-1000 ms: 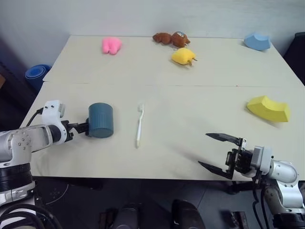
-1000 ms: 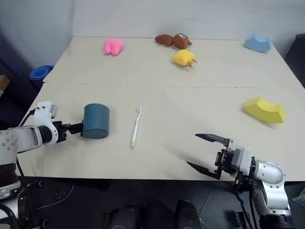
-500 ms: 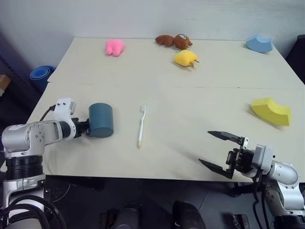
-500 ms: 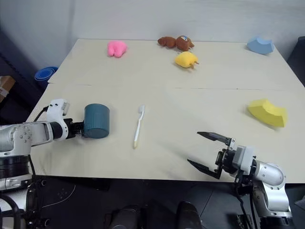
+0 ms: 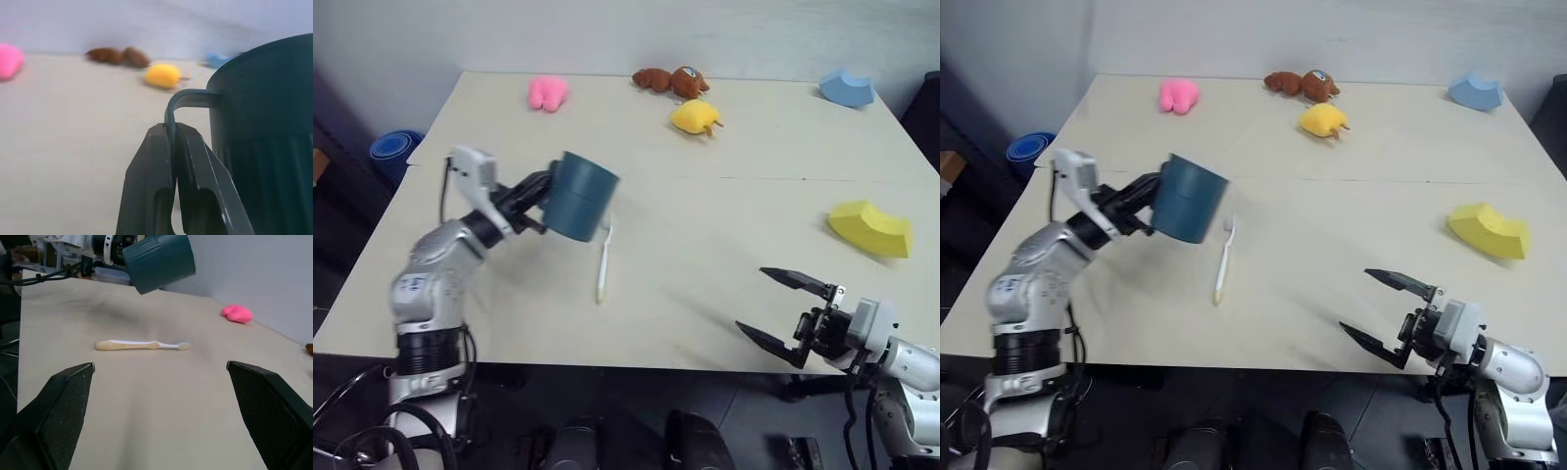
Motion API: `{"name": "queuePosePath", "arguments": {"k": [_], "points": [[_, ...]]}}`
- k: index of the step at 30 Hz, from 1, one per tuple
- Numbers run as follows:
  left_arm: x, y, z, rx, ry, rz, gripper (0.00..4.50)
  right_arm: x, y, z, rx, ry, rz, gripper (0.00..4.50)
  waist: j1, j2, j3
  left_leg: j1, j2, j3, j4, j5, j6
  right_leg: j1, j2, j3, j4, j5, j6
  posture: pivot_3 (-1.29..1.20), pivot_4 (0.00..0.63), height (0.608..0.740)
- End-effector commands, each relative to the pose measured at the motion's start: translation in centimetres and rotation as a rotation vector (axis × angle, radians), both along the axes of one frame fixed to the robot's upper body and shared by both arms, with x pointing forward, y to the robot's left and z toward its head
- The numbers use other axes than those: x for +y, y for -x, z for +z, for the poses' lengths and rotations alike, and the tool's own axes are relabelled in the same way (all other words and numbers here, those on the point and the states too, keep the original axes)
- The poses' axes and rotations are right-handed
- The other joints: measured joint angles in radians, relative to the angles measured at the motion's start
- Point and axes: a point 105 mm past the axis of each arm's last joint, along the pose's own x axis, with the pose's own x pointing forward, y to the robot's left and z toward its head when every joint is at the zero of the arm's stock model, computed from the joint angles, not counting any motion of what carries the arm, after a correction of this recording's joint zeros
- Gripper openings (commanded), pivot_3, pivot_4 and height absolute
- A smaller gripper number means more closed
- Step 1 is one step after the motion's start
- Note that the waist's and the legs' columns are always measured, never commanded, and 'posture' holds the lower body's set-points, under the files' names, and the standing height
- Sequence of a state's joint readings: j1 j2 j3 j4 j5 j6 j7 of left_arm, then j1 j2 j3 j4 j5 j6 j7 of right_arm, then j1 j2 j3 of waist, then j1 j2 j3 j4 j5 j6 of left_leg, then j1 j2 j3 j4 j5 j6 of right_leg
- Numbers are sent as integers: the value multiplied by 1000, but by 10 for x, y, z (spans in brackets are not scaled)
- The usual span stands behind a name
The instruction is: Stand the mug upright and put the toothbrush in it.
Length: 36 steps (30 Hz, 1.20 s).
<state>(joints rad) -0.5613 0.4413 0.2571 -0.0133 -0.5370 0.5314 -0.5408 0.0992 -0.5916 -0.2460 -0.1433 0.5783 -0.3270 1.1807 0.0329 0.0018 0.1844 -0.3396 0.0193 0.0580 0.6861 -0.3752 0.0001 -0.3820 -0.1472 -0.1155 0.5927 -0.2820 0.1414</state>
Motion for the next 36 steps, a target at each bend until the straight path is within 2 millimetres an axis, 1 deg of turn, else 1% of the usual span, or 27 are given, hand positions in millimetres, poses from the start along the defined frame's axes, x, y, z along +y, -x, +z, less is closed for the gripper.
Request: {"name": "queuePosePath", "arguments": {"k": [1,3,5,7,9,11,14,17,20,22,23,26,28,30,31,32,34,35,36], "points": [[-87,1,-1,-287,-167,-202,14,-9,7,18,-55,32,-74,4500,0,0,0,0,0,1,0,0,0,0,0,0,-1,0,0,0,150,740],[-117,-5,-15,-340,-152,-220,14,-9,10,21,-56,35,-99,4500,4,0,0,0,-1,3,0,0,1,0,0,0,-2,0,0,0,150,740],[-133,-5,-25,-381,-170,-240,14,-8,12,23,-59,33,-115,4500,8,0,0,0,-1,4,0,0,2,0,0,0,-3,0,0,0,150,740],[-148,-2,-37,-435,-237,-268,14,-7,15,26,-63,31,-131,4500,7,0,0,-1,-1,5,0,0,3,0,0,0,-4,0,0,0,150,740],[-160,0,-47,-490,-301,-267,14,-8,16,28,-67,29,-149,4500,-5,-1,0,-1,-1,7,0,0,3,-1,0,0,-4,0,0,0,150,740],[-166,0,-51,-542,-340,-257,14,-8,17,29,-70,28,-163,4500,-5,-1,0,-1,0,7,-1,0,4,-2,0,0,-4,0,0,0,150,740],[-172,5,-56,-612,-365,-277,14,-9,18,30,-75,26,-178,4500,-3,-1,0,-2,-1,7,-1,0,5,-2,-1,0,-4,0,0,0,150,740],[-170,11,-60,-654,-383,-306,14,-9,19,30,-80,24,-185,4500,-2,-1,0,-2,-1,7,-1,0,6,-2,-2,0,-4,0,1,0,150,740],[-160,14,-61,-667,-369,-301,14,-10,18,29,-80,21,-189,4500,-3,-1,0,-2,-1,7,-1,0,6,-2,-2,0,-4,0,1,0,150,740],[-154,17,-66,-659,-376,-321,614,-10,18,29,-85,22,-192,4500,-4,-1,0,-2,-1,7,-1,0,6,-2,-2,0,-4,0,1,0,150,740],[-151,18,-68,-651,-377,-332,793,-10,18,28,-86,21,-193,4500,-5,-1,0,-2,-1,7,-1,0,6,-2,-2,0,-4,0,1,0,150,740],[-144,23,-74,-646,-392,-355,1702,-11,17,28,-87,21,-193,4500,-6,0,0,-1,-1,7,-1,0,6,-2,-2,-1,-3,0,1,0,150,740],[-139,25,-79,-646,-415,-364,2384,-11,17,27,-89,22,-194,4500,-6,0,0,-1,-1,7,-1,0,6,-2,-2,0,-3,0,1,0,150,740],[-134,26,-82,-632,-422,-363,2955,-11,16,28,-91,23,-193,4500,-6,0,0,0,-1,7,-1,0,6,-1,-2,-1,-3,0,1,0,150,740],[-131,26,-83,-625,-424,-359,3172,-10,16,28,-91,22,-193,4500,-6,0,0,0,-1,7,-1,0,6,-1,-2,0,-3,0,1,0,150,740],[-129,26,-84,-619,-428,-356,3554,-10,16,28,-91,22,-192,4500,-7,0,0,0,-1,7,-1,0,6,-1,-2,0,-3,0,1,0,150,740],[-124,24,-85,-607,-441,-345,4072,-9,15,28,-91,22,-189,4500,-9,1,-1,0,-1,7,-1,0,6,-1,-2,0,-3,0,1,0,150,740],[-123,24,-86,-602,-445,-340,4422,-9,15,28,-91,22,-188,4500,-9,1,-1,1,-1,7,-1,0,6,-1,-2,0,-3,0,1,0,150,740],[-122,23,-86,-594,-444,-334,4473,-9,14,29,-91,21,-187,4500,-9,1,-1,1,-1,7,-1,0,6,-1,-2,0,-3,0,1,0,150,740]]}}
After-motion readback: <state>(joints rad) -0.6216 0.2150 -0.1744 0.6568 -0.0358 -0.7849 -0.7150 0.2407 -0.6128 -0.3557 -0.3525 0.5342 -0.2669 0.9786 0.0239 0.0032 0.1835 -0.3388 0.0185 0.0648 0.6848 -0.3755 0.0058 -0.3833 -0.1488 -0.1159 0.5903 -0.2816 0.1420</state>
